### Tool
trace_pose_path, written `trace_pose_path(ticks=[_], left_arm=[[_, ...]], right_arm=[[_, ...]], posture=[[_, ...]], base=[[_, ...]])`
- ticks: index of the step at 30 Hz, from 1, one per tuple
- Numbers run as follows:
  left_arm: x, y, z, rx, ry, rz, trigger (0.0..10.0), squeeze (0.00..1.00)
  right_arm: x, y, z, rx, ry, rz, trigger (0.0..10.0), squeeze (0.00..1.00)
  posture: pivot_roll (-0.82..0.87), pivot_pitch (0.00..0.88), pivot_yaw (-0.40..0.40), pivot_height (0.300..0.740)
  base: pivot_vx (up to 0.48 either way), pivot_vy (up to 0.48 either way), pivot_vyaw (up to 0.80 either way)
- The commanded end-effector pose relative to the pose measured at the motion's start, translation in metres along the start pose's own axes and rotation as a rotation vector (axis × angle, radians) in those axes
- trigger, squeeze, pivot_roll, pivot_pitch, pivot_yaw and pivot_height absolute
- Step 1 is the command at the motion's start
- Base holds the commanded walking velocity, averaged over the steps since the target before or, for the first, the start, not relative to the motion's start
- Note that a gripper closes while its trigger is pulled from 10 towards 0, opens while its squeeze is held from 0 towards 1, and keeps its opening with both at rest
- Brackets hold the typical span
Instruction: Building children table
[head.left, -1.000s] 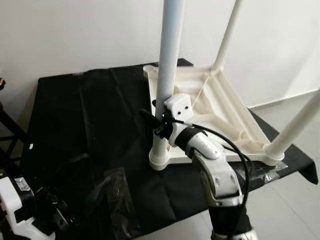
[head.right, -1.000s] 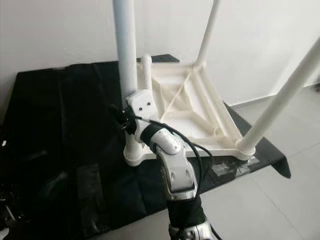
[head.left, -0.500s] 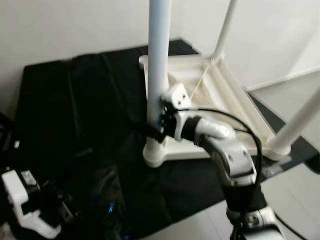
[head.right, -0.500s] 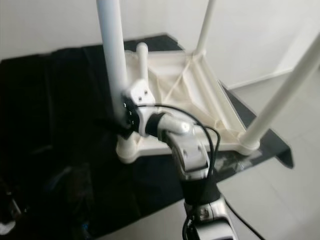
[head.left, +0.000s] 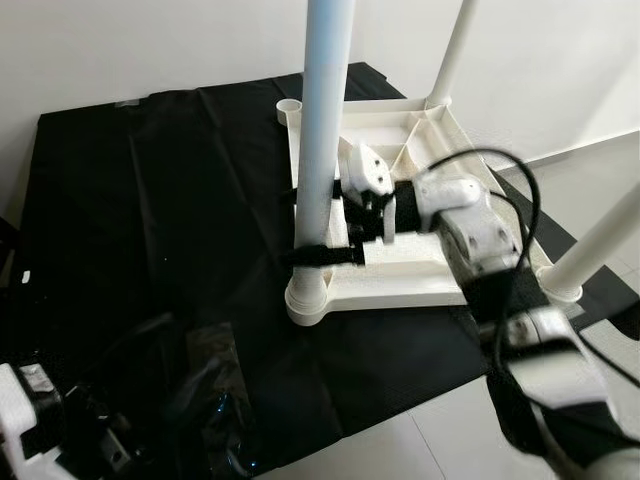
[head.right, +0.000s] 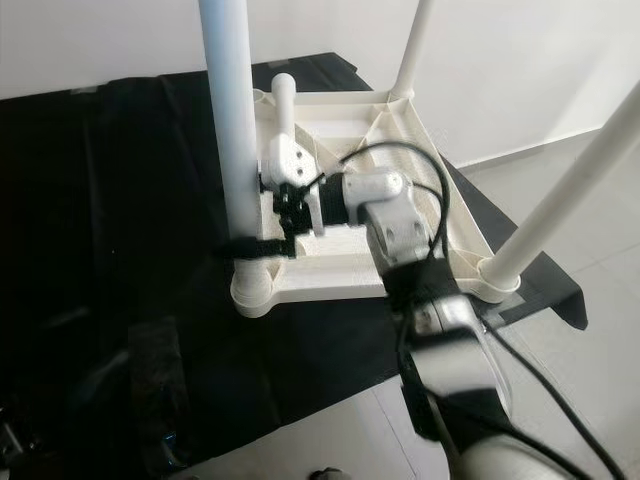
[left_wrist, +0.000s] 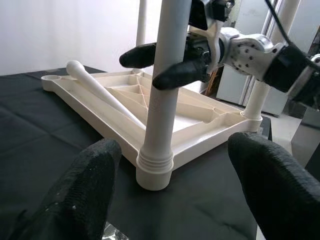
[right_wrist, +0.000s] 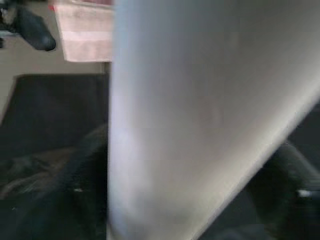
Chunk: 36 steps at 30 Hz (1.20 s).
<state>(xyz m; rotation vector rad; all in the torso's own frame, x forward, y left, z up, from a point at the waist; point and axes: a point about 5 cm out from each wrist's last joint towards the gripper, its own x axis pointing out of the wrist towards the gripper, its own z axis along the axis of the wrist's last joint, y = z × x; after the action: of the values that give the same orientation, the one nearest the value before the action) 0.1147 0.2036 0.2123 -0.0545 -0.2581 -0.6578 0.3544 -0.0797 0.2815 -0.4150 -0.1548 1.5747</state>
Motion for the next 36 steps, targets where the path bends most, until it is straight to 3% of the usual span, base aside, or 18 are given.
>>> trace_pose_path(ticks=[1,10,15,17,18,20,21,23,24,25,26,28,31,36], left_arm=[[-0.002,-0.002,0.004,0.005,0.010,-0.009,10.0,0.00],[-0.004,-0.006,0.005,0.004,0.015,-0.002,10.0,0.00],[-0.003,-0.006,0.004,0.000,0.012,-0.002,10.0,0.00],[-0.002,-0.005,0.003,-0.001,0.007,-0.004,10.0,0.00],[-0.002,-0.005,0.002,-0.001,0.006,-0.005,10.0,0.00],[-0.002,-0.005,0.002,-0.001,0.006,-0.005,10.0,0.00],[-0.002,-0.003,0.001,-0.002,0.006,-0.006,10.0,0.00],[0.003,-0.001,-0.001,-0.007,-0.006,-0.028,10.0,0.00],[0.003,-0.001,-0.001,-0.007,-0.006,-0.028,10.0,0.00],[0.006,0.000,-0.002,-0.010,-0.010,-0.037,10.0,0.00],[0.008,0.000,-0.003,-0.011,-0.013,-0.049,10.0,0.00],[0.008,0.000,-0.003,-0.011,-0.013,-0.049,10.0,0.00],[0.011,0.006,-0.002,0.003,-0.023,-0.055,10.0,0.00],[0.013,0.006,-0.004,0.002,-0.027,-0.058,10.0,0.00]], right_arm=[[0.001,-0.003,0.003,0.003,-0.045,0.031,0.0,0.00],[-0.004,-0.003,-0.003,0.022,-0.064,0.130,0.0,0.00],[-0.009,-0.003,-0.009,0.041,-0.086,0.068,0.0,0.00],[-0.004,-0.002,-0.025,0.119,-0.075,-0.167,0.0,0.00],[0.008,0.002,-0.039,0.183,-0.034,-0.424,0.0,0.00],[0.008,0.002,-0.039,0.183,-0.034,-0.424,0.0,0.00],[0.012,0.006,-0.051,0.254,0.020,-0.853,0.0,0.00],[0.037,0.061,-0.065,0.360,0.108,-0.987,0.0,0.00],[0.037,0.061,-0.065,0.360,0.108,-0.987,0.0,0.00],[0.045,0.076,-0.064,0.388,0.108,-0.954,0.0,0.00],[0.053,0.079,-0.061,0.379,0.093,-0.888,0.0,0.00],[0.053,0.079,-0.061,0.379,0.093,-0.888,0.0,0.00],[0.055,0.065,-0.052,0.360,0.067,-0.862,0.0,0.00],[0.058,0.065,-0.042,0.384,0.072,-0.886,0.0,0.00]], posture=[[0.18,0.213,-0.058,0.740],[0.17,0.212,-0.067,0.740],[0.15,0.205,-0.073,0.740],[0.14,0.196,-0.084,0.740],[0.14,0.192,-0.084,0.740],[0.14,0.192,-0.084,0.740],[0.13,0.195,-0.071,0.740],[0.12,0.168,-0.054,0.740],[0.12,0.168,-0.054,0.740],[0.12,0.165,-0.049,0.740],[0.12,0.154,-0.046,0.740],[0.12,0.154,-0.046,0.740],[0.11,0.138,-0.051,0.740],[0.10,0.135,-0.044,0.740]], base=[[0.000,0.000,0.00],[0.000,0.000,0.00],[0.000,0.000,0.00],[0.000,0.000,0.00],[0.000,0.000,0.00],[0.000,0.000,0.00],[0.000,0.000,0.00],[0.000,0.000,0.00],[0.000,0.000,0.00],[0.000,0.000,0.00],[0.000,0.000,0.00],[0.000,0.000,0.00],[0.000,0.000,0.00],[0.000,0.000,0.00]])
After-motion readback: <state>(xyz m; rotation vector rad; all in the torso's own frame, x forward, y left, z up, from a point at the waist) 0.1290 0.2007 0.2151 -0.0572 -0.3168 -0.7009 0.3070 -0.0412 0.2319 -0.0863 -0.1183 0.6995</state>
